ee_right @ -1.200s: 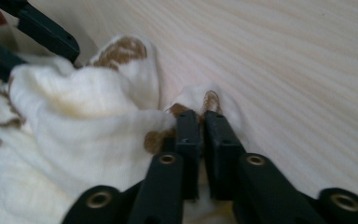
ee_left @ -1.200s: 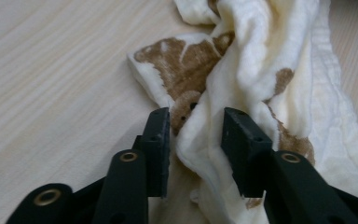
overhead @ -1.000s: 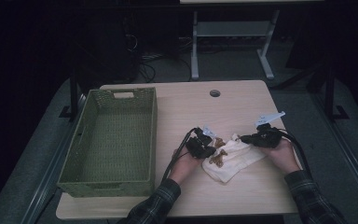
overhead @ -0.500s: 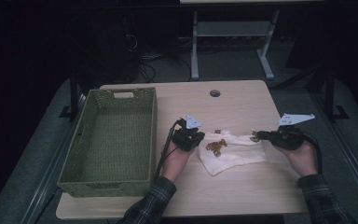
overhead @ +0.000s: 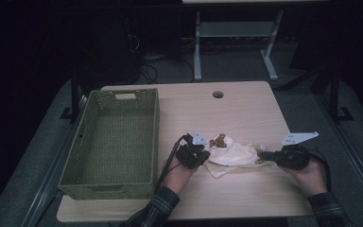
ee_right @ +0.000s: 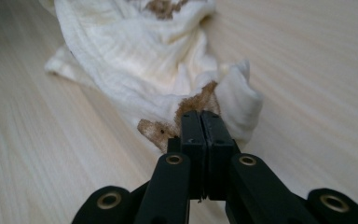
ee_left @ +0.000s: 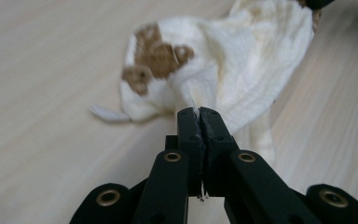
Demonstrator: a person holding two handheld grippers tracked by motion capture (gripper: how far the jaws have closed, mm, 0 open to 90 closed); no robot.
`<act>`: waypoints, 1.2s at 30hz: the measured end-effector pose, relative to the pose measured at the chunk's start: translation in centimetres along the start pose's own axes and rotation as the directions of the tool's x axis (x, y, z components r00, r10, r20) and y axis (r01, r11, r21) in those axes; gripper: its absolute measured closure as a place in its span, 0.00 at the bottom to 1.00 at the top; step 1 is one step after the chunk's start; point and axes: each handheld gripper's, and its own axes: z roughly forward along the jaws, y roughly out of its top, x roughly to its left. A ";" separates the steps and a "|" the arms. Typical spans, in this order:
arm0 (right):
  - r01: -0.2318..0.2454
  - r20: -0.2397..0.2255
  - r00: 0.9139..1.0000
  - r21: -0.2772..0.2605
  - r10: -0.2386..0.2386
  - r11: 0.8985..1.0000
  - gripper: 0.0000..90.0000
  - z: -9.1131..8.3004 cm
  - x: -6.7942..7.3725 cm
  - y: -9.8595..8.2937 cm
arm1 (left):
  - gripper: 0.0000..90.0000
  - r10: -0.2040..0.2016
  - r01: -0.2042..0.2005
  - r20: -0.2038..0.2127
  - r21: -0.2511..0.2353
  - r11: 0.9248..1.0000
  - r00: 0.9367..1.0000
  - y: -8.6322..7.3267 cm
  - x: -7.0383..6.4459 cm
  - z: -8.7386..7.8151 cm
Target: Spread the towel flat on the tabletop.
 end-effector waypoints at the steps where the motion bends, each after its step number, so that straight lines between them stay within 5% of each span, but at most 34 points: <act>1: 0.002 -0.003 1.000 0.011 -0.002 1.000 0.98 0.1 0.1 -0.3 | 0.97 0.000 0.000 0.006 0.015 1.000 1.000 -0.2 -0.1 0.1; 5: -0.013 -0.034 0.999 0.085 0.016 0.996 0.98 1.2 0.7 -1.5 | 0.97 0.005 -0.006 0.019 0.075 0.997 1.000 -1.0 -0.5 0.8; 10: -0.011 -0.040 0.999 0.101 0.015 0.995 0.97 1.4 0.9 -1.6 | 0.95 0.002 -0.004 0.017 0.087 0.996 1.000 -1.1 -0.4 1.2; 16: 0.026 -0.038 0.999 0.005 -0.025 1.000 0.79 -0.1 1.1 0.0 | 0.83 -0.017 0.017 -0.014 0.016 1.000 1.000 0.1 0.4 0.3; 23: 0.045 0.002 0.999 -0.046 -0.045 0.998 0.77 0.1 0.2 2.3 | 0.79 -0.024 0.022 -0.071 -0.027 0.999 0.997 2.0 2.1 1.4; 31: -0.004 -0.030 1.000 -0.010 0.004 1.000 0.77 4.4 -3.1 4.3 | 0.76 -0.050 0.051 -0.080 0.005 0.999 0.995 2.6 3.8 4.0; 36: -0.022 -0.088 0.996 0.010 0.023 1.000 0.76 6.6 -3.2 4.6 | 0.75 -0.032 0.036 -0.070 0.054 0.998 0.997 2.3 3.7 5.3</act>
